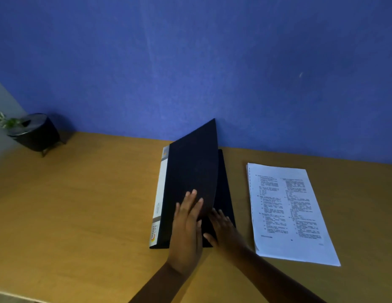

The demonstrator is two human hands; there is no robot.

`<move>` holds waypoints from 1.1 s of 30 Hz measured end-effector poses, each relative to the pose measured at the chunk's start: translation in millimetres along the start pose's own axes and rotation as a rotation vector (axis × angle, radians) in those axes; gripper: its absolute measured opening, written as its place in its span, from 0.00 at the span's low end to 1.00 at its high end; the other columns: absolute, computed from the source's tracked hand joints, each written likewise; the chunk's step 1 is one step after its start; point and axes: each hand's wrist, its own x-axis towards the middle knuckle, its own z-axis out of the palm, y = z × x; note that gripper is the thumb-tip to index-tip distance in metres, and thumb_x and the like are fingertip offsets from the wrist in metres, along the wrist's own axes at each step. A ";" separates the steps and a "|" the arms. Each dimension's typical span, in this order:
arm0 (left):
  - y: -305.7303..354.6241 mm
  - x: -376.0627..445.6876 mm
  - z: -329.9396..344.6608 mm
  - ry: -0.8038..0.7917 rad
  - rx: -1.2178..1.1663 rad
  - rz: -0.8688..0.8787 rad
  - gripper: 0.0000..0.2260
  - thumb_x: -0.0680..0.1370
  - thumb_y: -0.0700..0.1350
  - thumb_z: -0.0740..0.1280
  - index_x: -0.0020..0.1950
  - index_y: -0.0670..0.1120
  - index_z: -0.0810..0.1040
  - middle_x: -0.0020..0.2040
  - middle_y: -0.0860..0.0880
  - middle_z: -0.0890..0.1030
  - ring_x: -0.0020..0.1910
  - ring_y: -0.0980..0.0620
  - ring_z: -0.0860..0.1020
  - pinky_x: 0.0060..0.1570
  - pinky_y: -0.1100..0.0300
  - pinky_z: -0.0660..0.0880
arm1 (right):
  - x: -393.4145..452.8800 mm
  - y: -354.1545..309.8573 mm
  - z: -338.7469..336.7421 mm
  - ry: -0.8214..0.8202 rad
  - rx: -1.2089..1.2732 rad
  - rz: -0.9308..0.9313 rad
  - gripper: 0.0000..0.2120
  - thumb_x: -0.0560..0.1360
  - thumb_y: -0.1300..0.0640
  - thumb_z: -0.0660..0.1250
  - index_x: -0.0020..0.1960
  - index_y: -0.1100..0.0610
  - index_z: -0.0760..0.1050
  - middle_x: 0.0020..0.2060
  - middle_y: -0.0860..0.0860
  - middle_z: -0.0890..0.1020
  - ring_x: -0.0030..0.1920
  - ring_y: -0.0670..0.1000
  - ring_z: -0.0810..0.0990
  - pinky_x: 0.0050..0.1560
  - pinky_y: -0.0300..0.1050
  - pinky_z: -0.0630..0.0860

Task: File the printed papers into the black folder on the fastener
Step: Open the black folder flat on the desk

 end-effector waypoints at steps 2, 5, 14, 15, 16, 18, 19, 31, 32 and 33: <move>-0.7 -0.3 -2.7 0.105 0.186 0.154 0.18 0.80 0.41 0.49 0.69 0.49 0.62 0.70 0.45 0.63 0.76 0.54 0.51 0.70 0.40 0.55 | -0.4 -0.1 7.3 -0.017 -0.087 -0.032 0.33 0.78 0.41 0.52 0.76 0.53 0.44 0.78 0.52 0.47 0.77 0.52 0.42 0.73 0.45 0.40; 0.6 3.9 -18.3 0.213 0.307 0.185 0.18 0.80 0.37 0.47 0.66 0.49 0.66 0.68 0.44 0.64 0.76 0.54 0.50 0.72 0.45 0.51 | -0.9 2.3 9.1 -0.010 -0.147 -0.045 0.33 0.78 0.41 0.51 0.76 0.52 0.43 0.78 0.52 0.45 0.77 0.52 0.40 0.73 0.45 0.38; -36.5 2.9 -86.8 0.317 0.546 -0.048 0.22 0.73 0.33 0.51 0.61 0.48 0.74 0.69 0.38 0.62 0.71 0.36 0.58 0.67 0.38 0.58 | -11.2 -4.1 0.2 0.074 -0.278 -0.056 0.32 0.75 0.40 0.60 0.73 0.55 0.61 0.74 0.54 0.64 0.73 0.57 0.63 0.73 0.48 0.32; -44.7 2.5 -93.3 0.311 0.561 -0.081 0.21 0.73 0.33 0.52 0.61 0.46 0.74 0.68 0.35 0.64 0.69 0.34 0.60 0.65 0.36 0.61 | -12.9 -7.0 -3.2 0.060 -0.303 -0.037 0.32 0.73 0.39 0.62 0.71 0.55 0.66 0.71 0.54 0.69 0.71 0.57 0.67 0.71 0.44 0.33; -54.0 1.6 -99.2 0.304 0.560 -0.119 0.21 0.73 0.32 0.54 0.61 0.45 0.75 0.66 0.32 0.66 0.67 0.32 0.63 0.62 0.36 0.65 | -14.2 -7.8 -3.4 0.046 -0.283 -0.023 0.32 0.74 0.39 0.61 0.72 0.55 0.64 0.72 0.53 0.67 0.72 0.58 0.65 0.69 0.41 0.31; -71.4 -2.4 -105.8 0.293 0.522 -0.231 0.21 0.72 0.28 0.59 0.62 0.43 0.74 0.60 0.30 0.71 0.57 0.31 0.70 0.51 0.41 0.74 | -14.7 -5.8 -2.3 0.044 -0.279 -0.029 0.32 0.76 0.40 0.58 0.74 0.54 0.59 0.75 0.52 0.61 0.75 0.58 0.58 0.67 0.38 0.27; -78.7 -6.0 -106.3 0.288 0.503 -0.303 0.22 0.71 0.26 0.62 0.62 0.42 0.74 0.56 0.30 0.73 0.52 0.32 0.72 0.46 0.43 0.75 | -15.1 -6.4 -3.9 0.045 -0.296 -0.017 0.31 0.74 0.39 0.60 0.72 0.54 0.64 0.73 0.52 0.66 0.73 0.56 0.64 0.68 0.38 0.28; -145.9 -40.2 -92.7 0.005 0.322 -0.799 0.07 0.79 0.43 0.60 0.56 0.48 0.69 0.38 0.43 0.78 0.31 0.49 0.75 0.26 0.59 0.68 | -18.8 -15.0 -6.5 0.014 -0.330 0.065 0.28 0.74 0.40 0.60 0.68 0.55 0.71 0.67 0.52 0.75 0.71 0.52 0.66 0.70 0.38 0.32; -149.8 -39.6 -95.1 -0.015 0.307 -0.826 0.06 0.79 0.43 0.60 0.56 0.48 0.68 0.38 0.43 0.78 0.32 0.49 0.76 0.27 0.58 0.68 | -17.9 -12.7 -3.2 0.055 -0.352 0.071 0.29 0.72 0.40 0.64 0.68 0.55 0.70 0.67 0.52 0.74 0.74 0.48 0.57 0.70 0.38 0.33; -152.0 -39.2 -97.4 -0.029 0.283 -0.858 0.06 0.79 0.44 0.60 0.55 0.48 0.67 0.38 0.43 0.78 0.33 0.47 0.77 0.29 0.57 0.70 | -17.3 -10.9 -1.1 0.060 -0.359 0.082 0.30 0.70 0.40 0.67 0.67 0.55 0.71 0.66 0.52 0.75 0.75 0.45 0.49 0.70 0.39 0.36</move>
